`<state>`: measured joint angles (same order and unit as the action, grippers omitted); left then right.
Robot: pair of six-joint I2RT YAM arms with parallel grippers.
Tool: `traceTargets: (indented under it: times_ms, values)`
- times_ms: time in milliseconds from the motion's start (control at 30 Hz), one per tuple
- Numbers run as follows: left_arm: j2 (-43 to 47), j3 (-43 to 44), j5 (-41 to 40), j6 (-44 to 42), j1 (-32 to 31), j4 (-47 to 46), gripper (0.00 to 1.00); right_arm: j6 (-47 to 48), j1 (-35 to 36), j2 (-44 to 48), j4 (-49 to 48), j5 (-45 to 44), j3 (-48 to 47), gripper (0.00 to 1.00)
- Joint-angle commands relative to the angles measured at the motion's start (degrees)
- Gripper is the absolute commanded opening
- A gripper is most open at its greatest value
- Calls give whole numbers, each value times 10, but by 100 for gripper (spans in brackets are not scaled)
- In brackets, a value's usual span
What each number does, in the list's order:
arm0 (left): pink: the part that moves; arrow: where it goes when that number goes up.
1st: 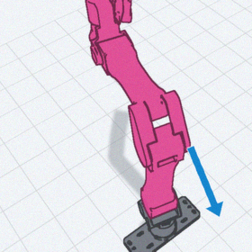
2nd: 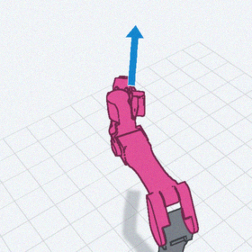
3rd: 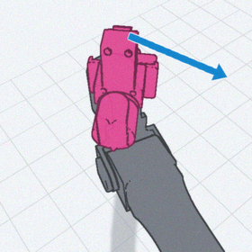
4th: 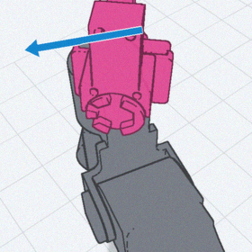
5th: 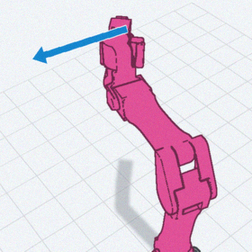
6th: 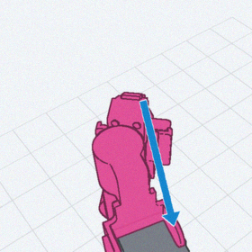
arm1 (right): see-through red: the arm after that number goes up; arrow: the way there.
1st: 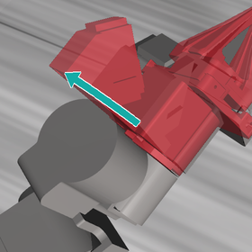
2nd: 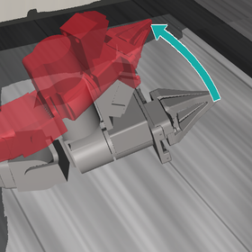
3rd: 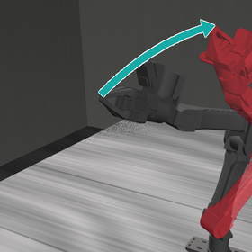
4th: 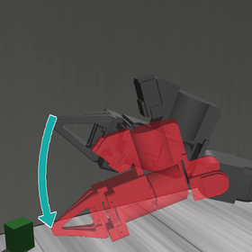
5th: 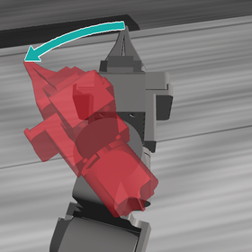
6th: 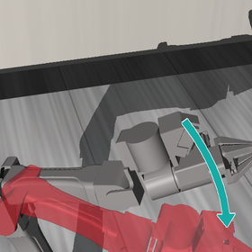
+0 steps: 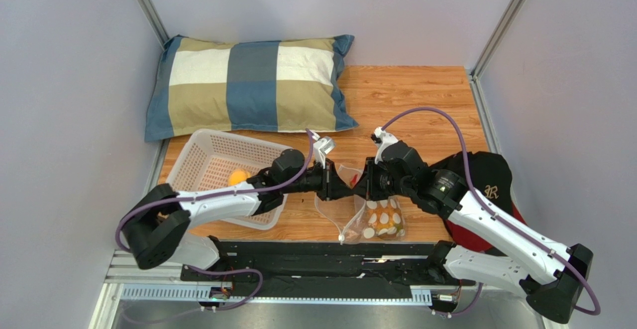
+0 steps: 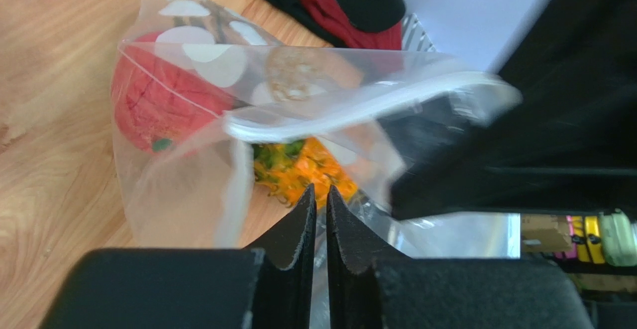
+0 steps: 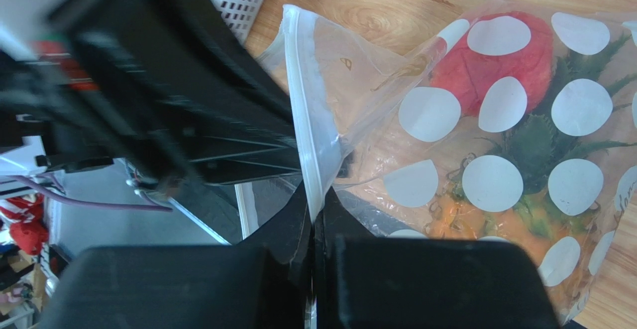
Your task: Open the zip-top bag and remove the fake food
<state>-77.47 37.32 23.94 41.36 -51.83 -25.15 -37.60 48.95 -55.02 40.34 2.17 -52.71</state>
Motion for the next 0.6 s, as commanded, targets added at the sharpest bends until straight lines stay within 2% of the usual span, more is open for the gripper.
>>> traceTargets:
  times_ms: [0, 33, 67, 100, 133, 200, 233, 400, 467, 500, 533, 567]
  values:
    - [-72, 28, 35, 38, -8, -86, 13, -25, 0, 10, -45, 6, -18, 0]
    - [-96, 32, 37, 42, -11, -93, 13, -26, 0, 12, -36, -10, -17, 2]
    - [-105, 33, 37, 46, -12, -96, 13, -28, 0, 15, -28, -21, -18, 9]
    - [-113, 31, 40, 47, -13, -104, 13, -29, -2, 18, -17, -58, -20, 17]
    - [-121, 29, 41, 46, -19, -111, 13, -32, -3, 30, 12, -76, -21, 33]
    - [-126, 28, 42, 40, -26, -111, 15, -46, -16, 46, 50, -129, -20, 48]
    - [-131, 28, 44, 37, -30, -111, 16, -55, -20, 67, 90, -147, -18, 60]
    - [-139, 28, 55, 29, -35, -110, 23, -126, -50, 162, 182, -231, 17, 83]
    - [-140, 28, 65, 28, -36, -110, 26, -146, -62, 194, 206, -250, 32, 80]
    - [-139, 28, 70, 27, -36, -110, 30, -156, -78, 203, 223, -259, 43, 64]
    - [-136, 26, 71, 28, -37, -109, 32, -181, -86, 211, 223, -259, 72, 53]
    - [-134, 25, 73, 27, -37, -109, 34, -190, -92, 215, 220, -258, 85, 47]
